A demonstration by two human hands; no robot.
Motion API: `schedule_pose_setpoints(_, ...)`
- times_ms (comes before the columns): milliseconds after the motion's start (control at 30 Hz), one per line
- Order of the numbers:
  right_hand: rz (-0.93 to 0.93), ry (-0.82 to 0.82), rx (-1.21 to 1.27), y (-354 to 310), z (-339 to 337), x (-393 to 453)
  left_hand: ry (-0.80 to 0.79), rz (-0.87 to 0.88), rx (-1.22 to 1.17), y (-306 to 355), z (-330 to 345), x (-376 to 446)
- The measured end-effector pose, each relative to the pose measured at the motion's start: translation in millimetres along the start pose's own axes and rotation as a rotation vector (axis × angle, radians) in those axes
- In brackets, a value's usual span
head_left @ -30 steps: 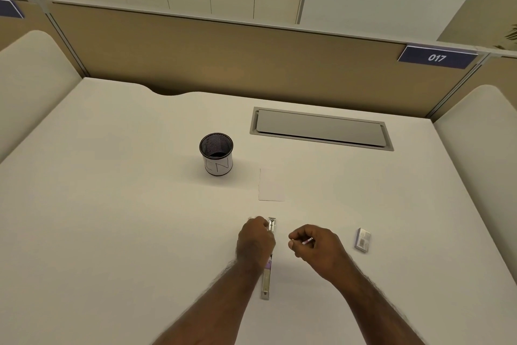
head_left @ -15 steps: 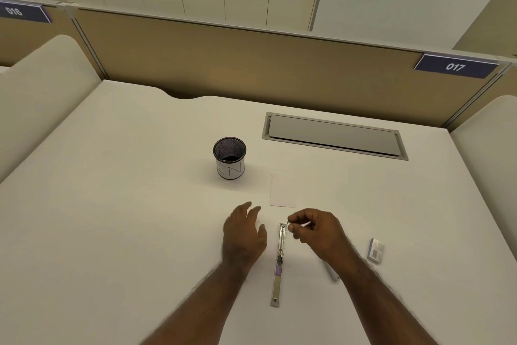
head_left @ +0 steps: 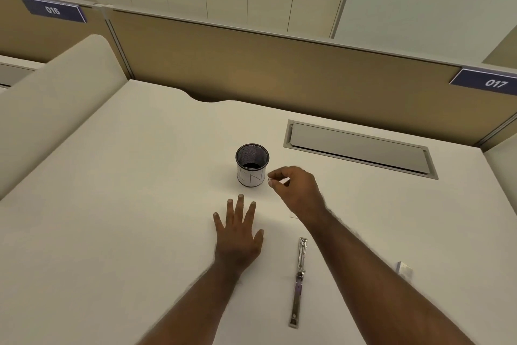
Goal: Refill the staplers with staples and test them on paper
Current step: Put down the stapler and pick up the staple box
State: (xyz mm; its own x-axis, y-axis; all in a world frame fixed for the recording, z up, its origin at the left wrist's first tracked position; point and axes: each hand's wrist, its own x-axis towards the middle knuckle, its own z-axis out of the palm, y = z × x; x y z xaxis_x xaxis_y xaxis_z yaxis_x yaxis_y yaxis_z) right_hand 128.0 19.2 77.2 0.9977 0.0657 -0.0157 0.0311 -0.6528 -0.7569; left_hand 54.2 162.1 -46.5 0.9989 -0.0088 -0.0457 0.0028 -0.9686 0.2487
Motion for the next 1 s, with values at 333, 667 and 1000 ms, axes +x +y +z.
schedule_pose_setpoints(333,0.053,0.034,-0.164,-14.8,42.6,60.6,0.018,0.056,0.012,-11.7,25.1,1.9)
schedule_pose_setpoints(667,0.011,0.042,-0.204,-4.0,52.4,65.6,-0.003,0.043,0.027,-17.0,31.7,5.2)
schedule_pose_setpoints(1000,-0.092,-0.025,-0.402,53.8,32.9,-42.1,-0.063,0.045,0.021,-9.0,13.9,-13.9)
